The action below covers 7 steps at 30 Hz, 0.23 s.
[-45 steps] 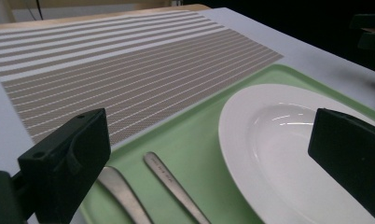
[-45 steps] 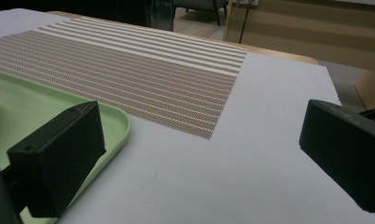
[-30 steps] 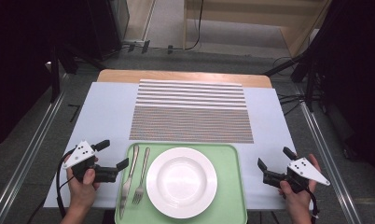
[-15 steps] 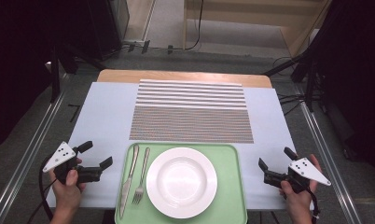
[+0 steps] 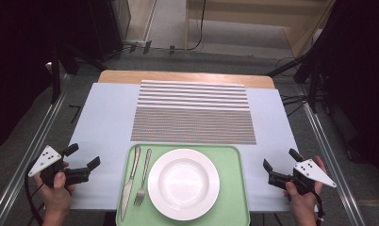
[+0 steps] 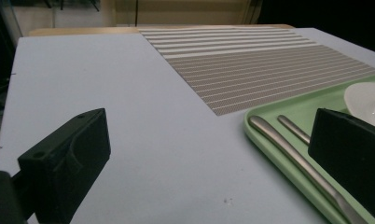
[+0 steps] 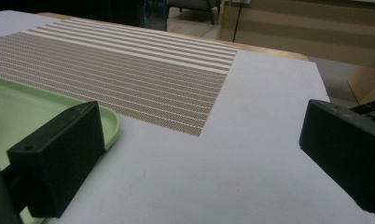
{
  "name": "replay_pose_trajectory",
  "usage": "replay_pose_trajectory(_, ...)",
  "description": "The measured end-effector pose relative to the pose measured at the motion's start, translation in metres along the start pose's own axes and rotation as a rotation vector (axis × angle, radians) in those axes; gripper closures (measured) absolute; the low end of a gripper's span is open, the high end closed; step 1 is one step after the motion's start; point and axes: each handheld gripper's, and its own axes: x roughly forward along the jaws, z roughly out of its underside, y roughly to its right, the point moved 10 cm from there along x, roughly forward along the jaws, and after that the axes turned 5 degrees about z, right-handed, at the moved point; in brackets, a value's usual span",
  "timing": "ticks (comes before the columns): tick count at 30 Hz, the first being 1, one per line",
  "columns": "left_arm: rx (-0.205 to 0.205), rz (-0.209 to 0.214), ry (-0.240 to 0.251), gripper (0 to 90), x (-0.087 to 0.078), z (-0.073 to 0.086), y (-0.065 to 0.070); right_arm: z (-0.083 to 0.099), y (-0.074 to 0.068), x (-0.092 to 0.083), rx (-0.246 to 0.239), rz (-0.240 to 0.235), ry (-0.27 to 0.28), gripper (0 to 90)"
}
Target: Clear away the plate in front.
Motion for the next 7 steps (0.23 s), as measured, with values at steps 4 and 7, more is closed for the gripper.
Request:
replay_pose_trajectory(4,-0.012,-0.015,0.001,0.0,-0.0009,0.0017,-0.0052,0.0006,0.0003,0.0009,-0.005,-0.001,0.002,0.0)
replay_pose_trajectory(7,-0.016,-0.025,-0.007,0.0,0.0004,0.004,-0.0081,0.0015,-0.0004,0.0017,0.004,-0.001,-0.006,0.0)
